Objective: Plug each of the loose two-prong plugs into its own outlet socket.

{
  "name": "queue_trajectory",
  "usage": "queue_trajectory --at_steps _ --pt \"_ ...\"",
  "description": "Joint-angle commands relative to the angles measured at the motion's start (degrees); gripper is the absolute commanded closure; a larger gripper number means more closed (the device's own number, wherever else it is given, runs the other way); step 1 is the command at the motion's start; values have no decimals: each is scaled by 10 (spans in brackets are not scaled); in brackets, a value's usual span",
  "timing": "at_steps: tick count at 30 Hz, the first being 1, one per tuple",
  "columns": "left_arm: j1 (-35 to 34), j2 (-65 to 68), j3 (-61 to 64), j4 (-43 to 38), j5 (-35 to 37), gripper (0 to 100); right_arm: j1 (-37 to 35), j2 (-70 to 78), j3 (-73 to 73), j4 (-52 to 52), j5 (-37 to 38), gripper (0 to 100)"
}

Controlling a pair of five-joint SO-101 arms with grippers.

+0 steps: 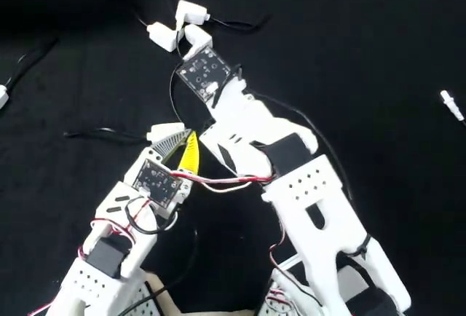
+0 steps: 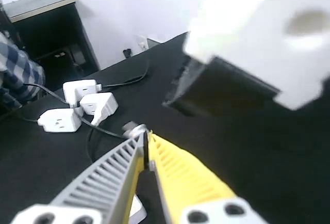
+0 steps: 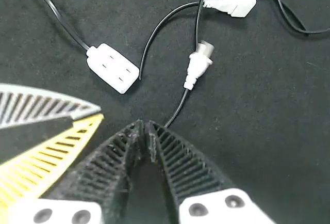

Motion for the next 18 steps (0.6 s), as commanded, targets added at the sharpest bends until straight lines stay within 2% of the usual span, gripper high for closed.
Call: queue_trajectory --at_steps 1,8,12,14,18 --pt "-15 -4 -29 -11 3 972 8 -18 -2 -13 5 985" --pt "-73 -4 -24 -14 3 970 71 -14 23 -40 -10 981" --pt "-120 0 -24 -14 3 970 105 7 97 -164 -91 857" --pt "-155 1 -23 -12 3 970 104 44 107 -204 -98 815" --pt "-217 -2 6 -15 3 968 84 163 48 -212 -101 834"
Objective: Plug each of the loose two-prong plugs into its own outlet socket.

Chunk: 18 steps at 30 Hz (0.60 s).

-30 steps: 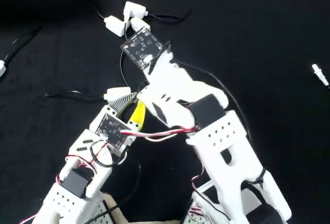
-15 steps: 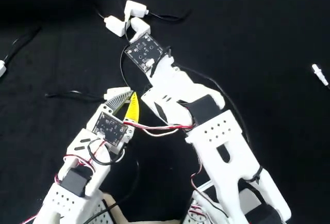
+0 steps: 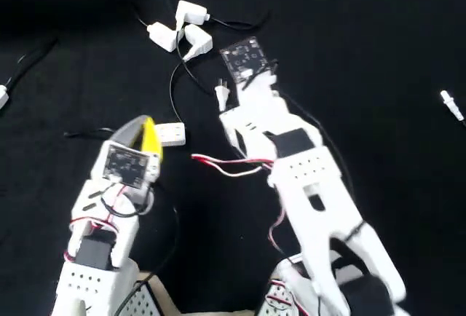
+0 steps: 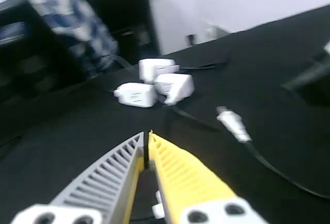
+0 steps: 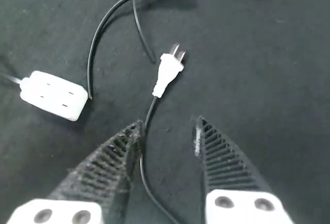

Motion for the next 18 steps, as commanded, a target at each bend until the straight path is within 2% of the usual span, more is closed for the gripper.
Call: queue_trajectory --at_steps 1,6,11,18 --pt "-47 -3 16 -15 2 954 -11 103 -75 -18 -8 841" --pt "-54 2 34 7 3 813 -20 276 -211 -17 -52 850" --pt "-52 -1 34 22 3 812 -25 396 -305 -16 -61 850" --pt "-53 1 34 23 3 812 -22 491 -405 -17 -62 850"
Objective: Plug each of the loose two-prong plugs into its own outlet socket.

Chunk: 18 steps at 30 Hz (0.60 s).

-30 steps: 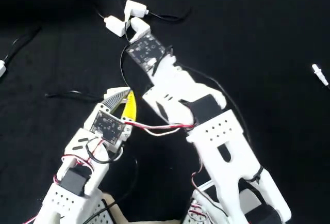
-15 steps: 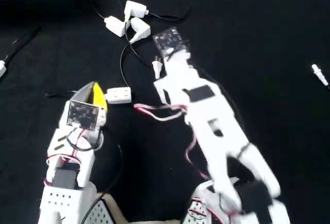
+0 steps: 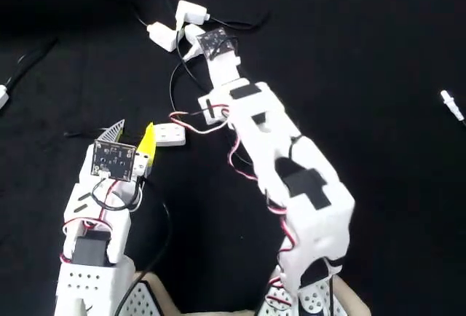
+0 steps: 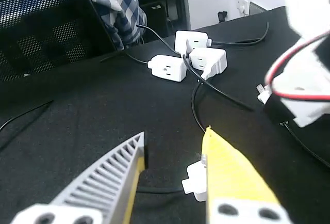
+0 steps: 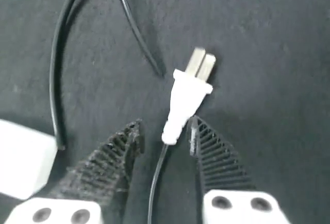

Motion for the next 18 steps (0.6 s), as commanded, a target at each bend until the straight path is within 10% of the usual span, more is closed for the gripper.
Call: queue_trajectory --at_steps 1,18 --pt "-3 1 10 4 2 812 -4 29 -80 -6 -5 850" --pt "-3 1 10 5 1 812 33 213 -361 193 0 982"
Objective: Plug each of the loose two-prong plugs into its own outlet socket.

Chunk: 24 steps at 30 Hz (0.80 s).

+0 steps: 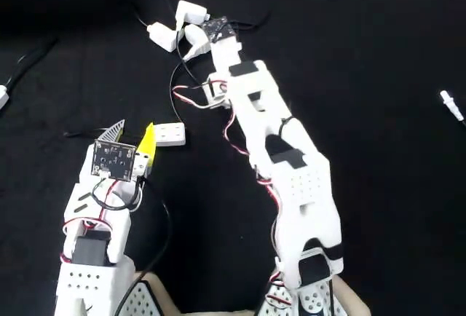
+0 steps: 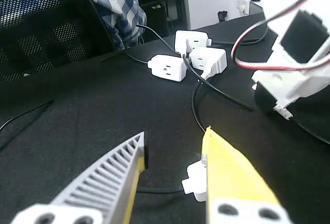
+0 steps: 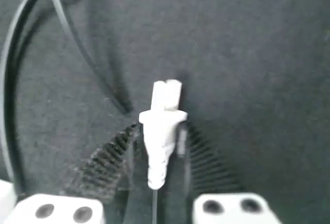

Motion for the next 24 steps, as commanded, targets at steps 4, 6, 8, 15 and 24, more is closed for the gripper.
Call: queue_trajectory --at_steps 4,6,8,15,24 --pt "-4 1 10 4 1 812 2 16 -90 76 0 984" --pt "-4 1 10 4 1 812 2 15 -102 99 0 984" --pt "-4 1 10 4 1 812 1 15 -125 134 0 985" --pt "-4 1 10 4 1 812 -65 15 -233 318 1 985" --pt "-6 -3 10 18 -2 812 -119 19 -187 426 0 981"
